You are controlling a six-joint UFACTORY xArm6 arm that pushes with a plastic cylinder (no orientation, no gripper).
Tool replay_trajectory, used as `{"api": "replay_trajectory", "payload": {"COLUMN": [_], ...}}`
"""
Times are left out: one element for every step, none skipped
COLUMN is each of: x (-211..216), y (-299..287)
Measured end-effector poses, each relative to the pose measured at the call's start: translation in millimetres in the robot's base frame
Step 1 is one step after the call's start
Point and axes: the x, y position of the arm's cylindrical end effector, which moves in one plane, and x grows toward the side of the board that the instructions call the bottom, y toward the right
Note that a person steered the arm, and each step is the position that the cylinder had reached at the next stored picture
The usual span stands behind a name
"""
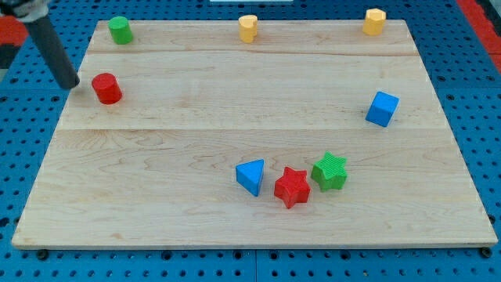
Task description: Push the red circle parallel to the left of the blue cube
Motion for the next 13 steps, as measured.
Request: {"api": "replay_trajectory", "payload": {"x": [24.2,64.2,67.2,39.7,10.1,-2.8,-10.6,-12.9,-11.5,0.5,14.7,19.3,23.1], "y": [39.6,62.7,109.5,134.0,123.9,138.9,172.8,228.3,269.9,302.7,323.7,339.0,352.4]}}
